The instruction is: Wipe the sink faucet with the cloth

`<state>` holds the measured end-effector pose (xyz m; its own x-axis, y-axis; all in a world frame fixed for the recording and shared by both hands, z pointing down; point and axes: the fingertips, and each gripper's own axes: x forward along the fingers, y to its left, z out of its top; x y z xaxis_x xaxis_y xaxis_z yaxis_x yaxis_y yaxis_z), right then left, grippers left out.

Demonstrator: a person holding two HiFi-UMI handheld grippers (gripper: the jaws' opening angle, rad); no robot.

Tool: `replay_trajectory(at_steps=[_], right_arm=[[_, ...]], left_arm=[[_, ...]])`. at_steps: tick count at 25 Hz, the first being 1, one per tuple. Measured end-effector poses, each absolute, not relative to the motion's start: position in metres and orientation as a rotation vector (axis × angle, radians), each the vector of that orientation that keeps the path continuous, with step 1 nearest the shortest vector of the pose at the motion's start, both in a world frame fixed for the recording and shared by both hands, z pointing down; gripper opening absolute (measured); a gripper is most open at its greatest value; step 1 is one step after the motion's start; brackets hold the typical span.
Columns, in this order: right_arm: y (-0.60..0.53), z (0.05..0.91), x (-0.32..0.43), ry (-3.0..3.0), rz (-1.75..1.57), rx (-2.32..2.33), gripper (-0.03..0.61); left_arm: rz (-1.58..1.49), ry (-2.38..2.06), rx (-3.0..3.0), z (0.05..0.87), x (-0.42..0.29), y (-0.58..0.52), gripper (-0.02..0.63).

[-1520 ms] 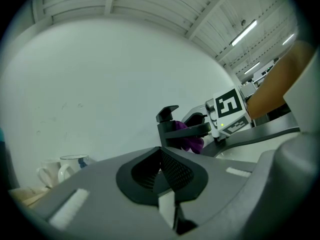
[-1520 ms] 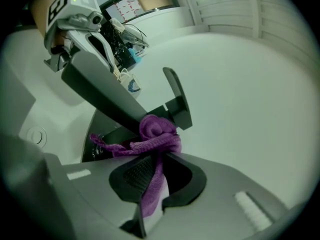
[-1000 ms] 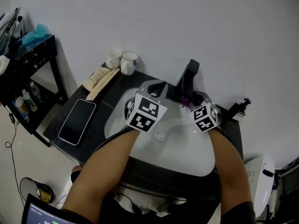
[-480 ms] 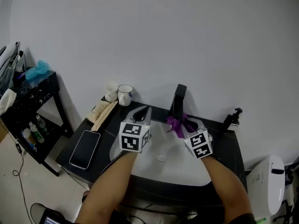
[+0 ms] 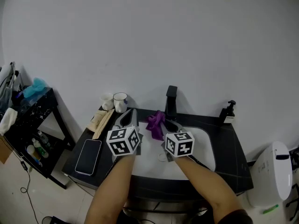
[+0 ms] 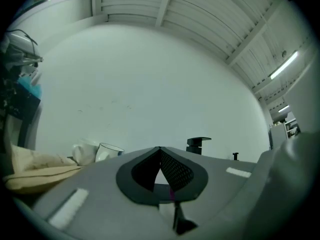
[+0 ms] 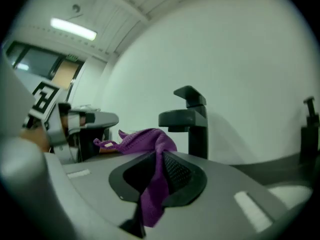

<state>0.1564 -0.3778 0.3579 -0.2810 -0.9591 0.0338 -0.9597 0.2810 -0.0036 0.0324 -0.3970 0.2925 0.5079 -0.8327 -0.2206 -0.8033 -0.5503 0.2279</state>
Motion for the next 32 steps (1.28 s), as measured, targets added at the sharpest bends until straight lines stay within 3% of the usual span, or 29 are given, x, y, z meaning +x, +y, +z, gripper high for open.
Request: replay_trajectory(at_steps=[8, 20, 32], right_arm=[[-0.414, 0.369, 0.151, -2.606, 0.818, 2.378, 0.044], [-0.442, 0.3, 0.174, -2.786, 0.686, 2.894, 0.044], [-0.432, 0.354, 0.177, -2.584, 0.861, 2.932, 0.045]], left_arm=[[-0.559, -1.615, 2.682, 0.265, 0.007, -0.39, 0.018], [-0.77, -1.621, 2.492, 0.256, -0.027, -0.391, 0.018], [-0.743, -1.611, 2.591, 0.248, -0.015, -0.383, 0.018]])
